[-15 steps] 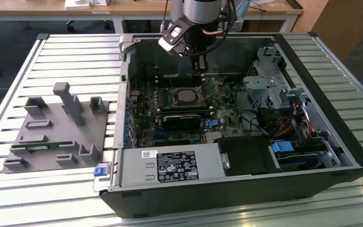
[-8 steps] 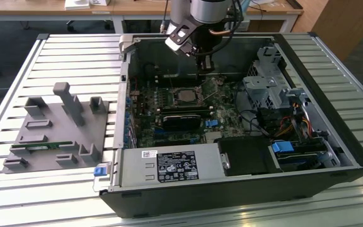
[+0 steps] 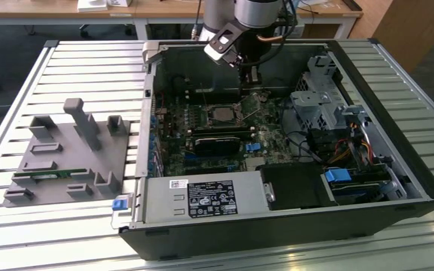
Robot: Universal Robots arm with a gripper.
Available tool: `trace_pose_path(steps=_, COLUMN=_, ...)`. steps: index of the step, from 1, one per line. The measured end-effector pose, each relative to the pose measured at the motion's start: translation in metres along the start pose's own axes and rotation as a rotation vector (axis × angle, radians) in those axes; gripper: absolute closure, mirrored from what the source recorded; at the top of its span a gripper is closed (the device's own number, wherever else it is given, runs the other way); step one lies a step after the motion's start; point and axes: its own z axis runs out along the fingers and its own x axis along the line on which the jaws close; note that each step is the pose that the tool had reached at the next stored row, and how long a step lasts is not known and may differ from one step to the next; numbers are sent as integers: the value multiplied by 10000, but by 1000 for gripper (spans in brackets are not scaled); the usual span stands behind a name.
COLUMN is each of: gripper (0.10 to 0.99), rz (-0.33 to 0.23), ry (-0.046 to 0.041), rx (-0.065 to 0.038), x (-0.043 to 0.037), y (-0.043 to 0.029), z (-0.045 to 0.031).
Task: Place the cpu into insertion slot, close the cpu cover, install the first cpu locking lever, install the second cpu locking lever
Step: 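Close the cpu cover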
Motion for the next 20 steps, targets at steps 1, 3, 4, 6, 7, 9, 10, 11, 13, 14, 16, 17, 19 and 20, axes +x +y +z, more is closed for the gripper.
trace_pose_path(steps=1, gripper=980, rz=0, ry=0, rx=1, x=0, y=7, z=0)
trace_pose_path(steps=3, gripper=980, rz=1, ry=0, rx=2, x=0, y=19, z=1)
trace_pose_path(steps=4, gripper=980, rz=0, ry=1, rx=2, x=0, y=27, z=1)
trace_pose_path(steps=6, gripper=980, rz=1, ry=2, rx=4, x=0, y=43, z=2)
trace_pose_path(steps=7, gripper=980, rz=1, ry=1, rx=5, x=0, y=50, z=2)
trace_pose_path(steps=9, gripper=980, rz=1, ry=1, rx=6, x=0, y=66, z=2)
trace_pose_path(steps=10, gripper=980, rz=0, ry=2, rx=6, x=0, y=78, z=3)
trace_pose_path(steps=11, gripper=980, rz=1, ry=1, rx=7, x=0, y=88, z=3)
trace_pose_path(steps=13, gripper=980, rz=1, ry=1, rx=12, x=0, y=129, z=4)
trace_pose_path(steps=14, gripper=980, rz=1, ry=1, rx=14, x=0, y=141, z=5)
trace_pose_path(steps=16, gripper=980, rz=1, ry=0, rx=17, x=0, y=165, z=7)
trace_pose_path(steps=17, gripper=980, rz=1, ry=2, rx=21, x=-1, y=182, z=8)
trace_pose_path(steps=19, gripper=980, rz=1, ry=1, rx=28, x=0, y=217, z=12)
trace_pose_path(steps=20, gripper=980, rz=1, ry=1, rx=30, x=0, y=234, z=14)
